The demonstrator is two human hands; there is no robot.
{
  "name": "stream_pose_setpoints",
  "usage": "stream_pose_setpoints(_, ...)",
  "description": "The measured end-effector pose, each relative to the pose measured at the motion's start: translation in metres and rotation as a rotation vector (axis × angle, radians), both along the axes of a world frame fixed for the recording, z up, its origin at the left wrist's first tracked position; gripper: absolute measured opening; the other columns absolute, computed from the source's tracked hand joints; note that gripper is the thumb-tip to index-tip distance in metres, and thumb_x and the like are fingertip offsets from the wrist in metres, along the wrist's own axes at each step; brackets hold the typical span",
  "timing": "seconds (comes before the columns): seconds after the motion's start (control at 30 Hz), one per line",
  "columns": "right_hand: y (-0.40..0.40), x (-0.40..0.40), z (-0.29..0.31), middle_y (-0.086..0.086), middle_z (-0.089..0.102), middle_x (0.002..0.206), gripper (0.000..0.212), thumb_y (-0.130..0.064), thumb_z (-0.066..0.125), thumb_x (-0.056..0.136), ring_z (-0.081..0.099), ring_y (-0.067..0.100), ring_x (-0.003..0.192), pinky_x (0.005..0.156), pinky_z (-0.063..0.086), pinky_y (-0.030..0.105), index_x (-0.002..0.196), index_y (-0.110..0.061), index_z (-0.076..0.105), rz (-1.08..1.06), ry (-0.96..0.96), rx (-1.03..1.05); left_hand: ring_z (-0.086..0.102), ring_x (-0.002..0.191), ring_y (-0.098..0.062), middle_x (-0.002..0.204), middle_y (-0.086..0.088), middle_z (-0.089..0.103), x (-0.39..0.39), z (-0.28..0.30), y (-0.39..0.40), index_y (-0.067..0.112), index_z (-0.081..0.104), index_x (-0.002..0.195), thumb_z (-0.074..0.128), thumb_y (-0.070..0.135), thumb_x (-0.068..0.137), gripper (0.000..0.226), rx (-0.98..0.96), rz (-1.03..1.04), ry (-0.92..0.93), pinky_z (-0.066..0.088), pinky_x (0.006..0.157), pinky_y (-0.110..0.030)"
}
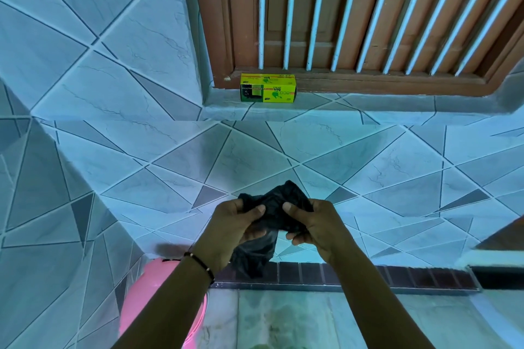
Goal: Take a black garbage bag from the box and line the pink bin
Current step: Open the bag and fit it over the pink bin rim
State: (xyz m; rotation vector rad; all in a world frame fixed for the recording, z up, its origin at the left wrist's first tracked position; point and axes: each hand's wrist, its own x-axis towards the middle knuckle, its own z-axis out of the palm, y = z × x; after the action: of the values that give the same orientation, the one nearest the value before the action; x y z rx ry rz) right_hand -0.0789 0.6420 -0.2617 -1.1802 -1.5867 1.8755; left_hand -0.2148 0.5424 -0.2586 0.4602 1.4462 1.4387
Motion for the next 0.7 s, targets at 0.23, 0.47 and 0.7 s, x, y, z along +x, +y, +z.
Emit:
stream_pose_setpoints(0.23,-0.008,0.003,0.005,-0.016,0.039,0.122,0.063,-0.048,0.071,0.066,0.041,0.007,0.116,0.093,0.041,0.026,0.121,-0.040,0.042,0.114,-0.126,0.724,0.063,0.049,-0.007,0.061,0.001,0.069,-0.002,0.000,0.006,0.010,0.069,0.081,0.066,0.021,0.084,0.012,0.000,0.174,0.204,0.055,0.052,-0.021)
stream_pose_setpoints(0.47,-0.012,-0.006,-0.005,-0.007,0.067,0.089,0.006,-0.024,0.065,0.077,0.054,0.013,0.088,0.075,0.048,0.037,0.082,-0.023,0.068,0.177,-0.209,1.239,0.035,0.033,-0.007,0.037,0.008,0.048,0.007,0.006,0.011,0.011,0.064,0.069,0.064,0.026,0.085,0.022,0.069,0.165,0.305,0.032,0.039,-0.016)
stream_pose_setpoints(0.7,-0.011,-0.005,-0.004,-0.003,0.067,0.078,0.004,-0.013,0.062,0.084,0.055,0.010,0.069,0.064,0.044,0.023,0.081,-0.015,0.065,0.102,-0.177,1.044,0.064,0.052,-0.007,0.063,-0.001,0.071,0.001,0.007,0.006,0.006,0.065,0.090,0.051,0.013,0.092,0.017,0.166,0.136,-0.091,0.052,0.048,-0.018)
